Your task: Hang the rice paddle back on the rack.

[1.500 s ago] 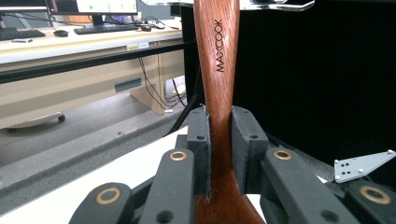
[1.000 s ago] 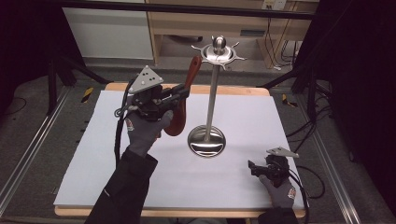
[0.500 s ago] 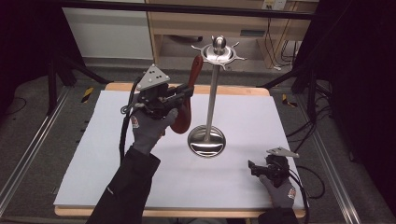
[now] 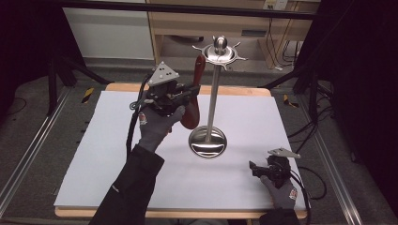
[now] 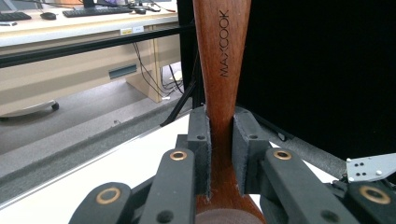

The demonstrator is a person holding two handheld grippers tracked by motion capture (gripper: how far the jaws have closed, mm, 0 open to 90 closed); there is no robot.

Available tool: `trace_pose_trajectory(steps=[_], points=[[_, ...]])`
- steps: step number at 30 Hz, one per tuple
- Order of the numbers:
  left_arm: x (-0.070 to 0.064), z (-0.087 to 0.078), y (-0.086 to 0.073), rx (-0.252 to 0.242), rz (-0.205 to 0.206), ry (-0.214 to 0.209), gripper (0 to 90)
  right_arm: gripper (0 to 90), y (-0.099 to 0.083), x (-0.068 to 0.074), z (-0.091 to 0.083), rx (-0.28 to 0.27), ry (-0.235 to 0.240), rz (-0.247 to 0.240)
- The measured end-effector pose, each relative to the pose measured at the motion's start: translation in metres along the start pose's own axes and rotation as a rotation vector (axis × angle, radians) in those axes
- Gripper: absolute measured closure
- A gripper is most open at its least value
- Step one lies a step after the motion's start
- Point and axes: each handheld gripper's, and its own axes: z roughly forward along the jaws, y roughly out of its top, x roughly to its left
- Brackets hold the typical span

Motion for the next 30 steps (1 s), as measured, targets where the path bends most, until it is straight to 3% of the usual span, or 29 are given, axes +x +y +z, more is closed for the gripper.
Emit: trace_pose_trajectory(steps=[14,21,30], points=[[-0.001,0.012,-0.001,-0.008,-0.001,0.01,77.2,13.3,0.0,0.0,0.0,-0.001,0.007,0.0],[-0.002,0.009,-0.007,0.019,0.016,0.023,66.6,13.2,0.0,0.0,-0.001,-0.006,0.004,0.003],[0.003,0.0,-0.027,0.044,0.051,0.047,51.7,13.1,0.0,-0.002,-0.002,-0.008,-0.005,0.003]])
